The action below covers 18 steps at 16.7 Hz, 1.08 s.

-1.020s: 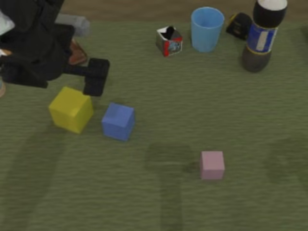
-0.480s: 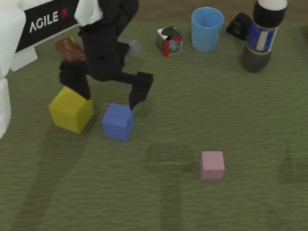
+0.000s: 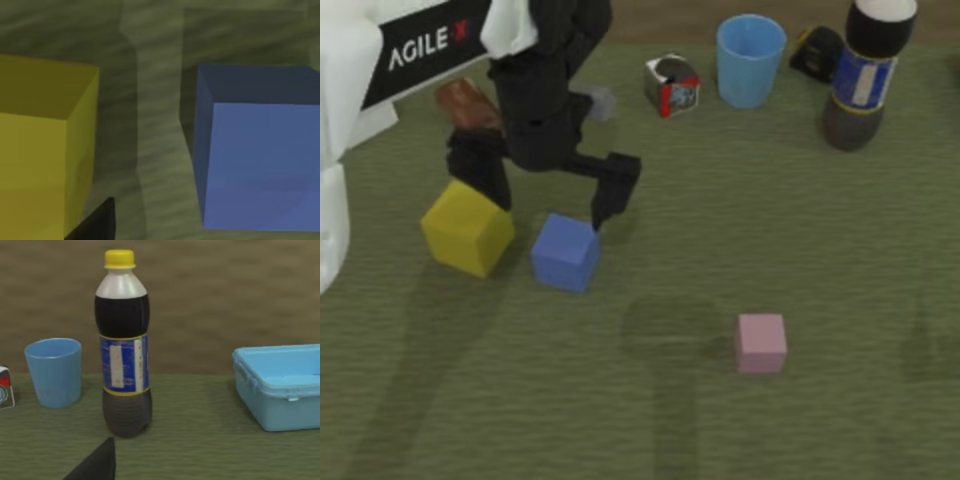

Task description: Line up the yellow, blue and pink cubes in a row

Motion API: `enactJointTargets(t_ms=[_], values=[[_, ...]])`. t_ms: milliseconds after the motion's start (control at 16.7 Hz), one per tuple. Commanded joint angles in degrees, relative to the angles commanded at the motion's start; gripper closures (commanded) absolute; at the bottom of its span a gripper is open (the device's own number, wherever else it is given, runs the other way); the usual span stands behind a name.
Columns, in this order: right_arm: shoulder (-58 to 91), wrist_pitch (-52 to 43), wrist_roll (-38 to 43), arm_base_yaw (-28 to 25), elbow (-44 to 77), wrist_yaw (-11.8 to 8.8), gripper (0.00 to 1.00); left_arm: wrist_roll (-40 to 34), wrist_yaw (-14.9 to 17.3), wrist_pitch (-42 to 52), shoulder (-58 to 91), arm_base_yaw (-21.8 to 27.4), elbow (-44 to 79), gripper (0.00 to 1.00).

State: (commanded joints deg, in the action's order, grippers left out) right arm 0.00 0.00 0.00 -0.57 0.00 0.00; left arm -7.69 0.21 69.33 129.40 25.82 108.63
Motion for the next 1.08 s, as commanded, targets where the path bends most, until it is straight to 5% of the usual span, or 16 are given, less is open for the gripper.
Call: enactJointTargets(t_ms=[420,720,1080], values=[[0.00,0.00,0.00,0.00,0.00,0.00,0.00,0.03,0.05,-14.84,4.75,0.12,-9.70,0.00],[0.00,0.00,0.00,0.00,0.00,0.00,0.00,0.02,0.05,-16.07,5.29,0.14,-10.68,0.00],[0.00,0.00,0.00,0.00,0.00,0.00,0.00,0.02,0.05,-16.07,5.29,0.14,-10.68,0.45]])
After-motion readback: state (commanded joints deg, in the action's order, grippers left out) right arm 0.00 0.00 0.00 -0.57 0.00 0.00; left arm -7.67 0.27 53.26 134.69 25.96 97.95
